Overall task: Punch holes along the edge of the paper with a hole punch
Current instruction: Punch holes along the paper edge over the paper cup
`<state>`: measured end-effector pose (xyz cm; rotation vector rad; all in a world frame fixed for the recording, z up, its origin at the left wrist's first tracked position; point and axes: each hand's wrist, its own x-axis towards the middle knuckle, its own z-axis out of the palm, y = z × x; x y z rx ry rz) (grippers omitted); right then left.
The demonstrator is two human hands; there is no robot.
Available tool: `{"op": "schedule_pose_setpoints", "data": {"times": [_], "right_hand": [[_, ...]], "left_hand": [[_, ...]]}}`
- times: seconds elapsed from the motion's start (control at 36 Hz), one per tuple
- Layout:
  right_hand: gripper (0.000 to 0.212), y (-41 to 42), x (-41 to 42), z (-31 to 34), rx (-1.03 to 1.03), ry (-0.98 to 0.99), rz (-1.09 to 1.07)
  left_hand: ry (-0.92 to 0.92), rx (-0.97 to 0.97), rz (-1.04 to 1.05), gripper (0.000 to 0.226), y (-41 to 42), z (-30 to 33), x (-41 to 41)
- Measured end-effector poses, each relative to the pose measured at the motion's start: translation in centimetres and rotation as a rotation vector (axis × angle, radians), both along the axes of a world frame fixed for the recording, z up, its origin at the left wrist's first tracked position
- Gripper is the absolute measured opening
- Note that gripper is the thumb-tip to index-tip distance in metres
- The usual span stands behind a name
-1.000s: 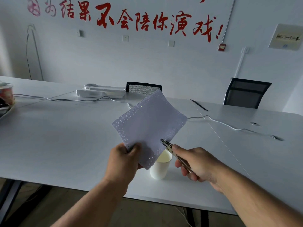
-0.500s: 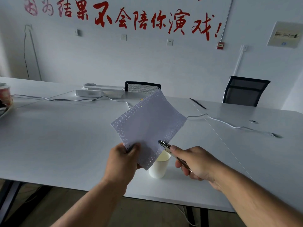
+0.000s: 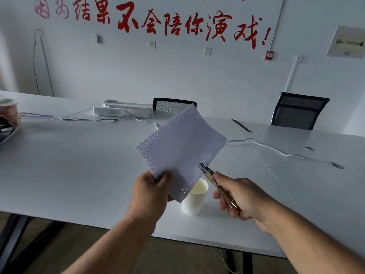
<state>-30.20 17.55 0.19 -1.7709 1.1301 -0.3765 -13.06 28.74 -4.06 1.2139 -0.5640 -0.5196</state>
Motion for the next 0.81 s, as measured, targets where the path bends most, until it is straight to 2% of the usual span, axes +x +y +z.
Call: {"op": "schedule_pose_setpoints", "data": {"times": [0.11,0.28,0.42,0.81], "right_hand": [[0.060,0.38,-0.03,-0.02,-0.015,0.019,0.022],[0.066,0.90,0.01,0.10,-0.033,0.021,0.058],[0.056,0.91,0.07,0.12,-0.042,0.015,0.062],[0.054,0.52,0.15,-0.11,-0.052,0.035,0.069]], "left_hand": [[-0.005,-0.003,-0.002,0.024,0.06,-0.06,-0.09],[-0.006,0.009,0.003,0.026,0.03,-0.12,-0.09],[-0.011,0.017,0.003,0.027,0.09,-0.19,-0.02],[-0.019,0.031,0.002,0.027,-0.16,-0.53,-0.01]]}}
